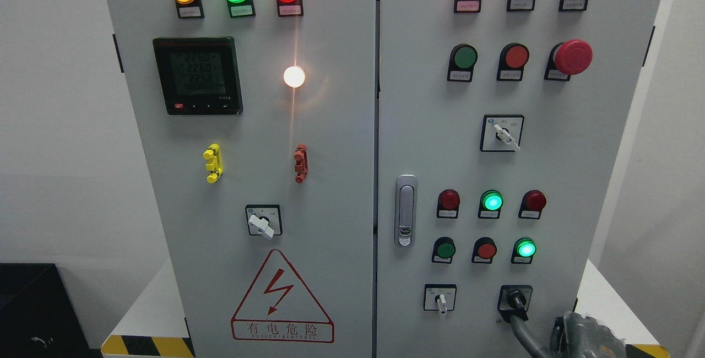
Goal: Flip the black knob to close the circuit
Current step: 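Grip the black knob with the right hand and twist it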
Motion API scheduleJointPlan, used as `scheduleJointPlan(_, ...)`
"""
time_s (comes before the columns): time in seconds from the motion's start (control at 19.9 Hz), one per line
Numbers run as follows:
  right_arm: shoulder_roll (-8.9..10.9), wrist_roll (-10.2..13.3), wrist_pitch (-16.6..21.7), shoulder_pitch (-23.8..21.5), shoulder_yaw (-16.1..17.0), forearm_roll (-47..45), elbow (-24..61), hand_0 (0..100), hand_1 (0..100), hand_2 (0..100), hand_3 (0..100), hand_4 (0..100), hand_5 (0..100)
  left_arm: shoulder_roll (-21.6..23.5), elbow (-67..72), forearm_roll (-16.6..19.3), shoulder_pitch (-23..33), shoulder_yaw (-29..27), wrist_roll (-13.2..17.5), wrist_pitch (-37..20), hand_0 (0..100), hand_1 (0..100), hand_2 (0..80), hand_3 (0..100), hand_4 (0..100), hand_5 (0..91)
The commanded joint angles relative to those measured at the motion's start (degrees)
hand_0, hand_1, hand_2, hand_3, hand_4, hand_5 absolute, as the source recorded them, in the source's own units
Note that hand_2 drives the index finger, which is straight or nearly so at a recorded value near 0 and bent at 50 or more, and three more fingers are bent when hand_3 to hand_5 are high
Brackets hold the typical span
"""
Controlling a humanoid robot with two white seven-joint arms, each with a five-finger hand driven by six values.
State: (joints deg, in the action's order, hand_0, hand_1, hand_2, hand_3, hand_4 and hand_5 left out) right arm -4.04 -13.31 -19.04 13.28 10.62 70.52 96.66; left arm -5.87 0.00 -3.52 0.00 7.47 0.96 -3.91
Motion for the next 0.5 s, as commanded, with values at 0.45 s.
scheduleJointPlan(0.45,0.26,-0.75,-0.03,1.40,1.24,-0.47,0.02,0,4,88,100,87,91,-0.01,-1.32,0.00,1.23,0.00,0.00,-0.04,12,56,0.0,0,0,0.0)
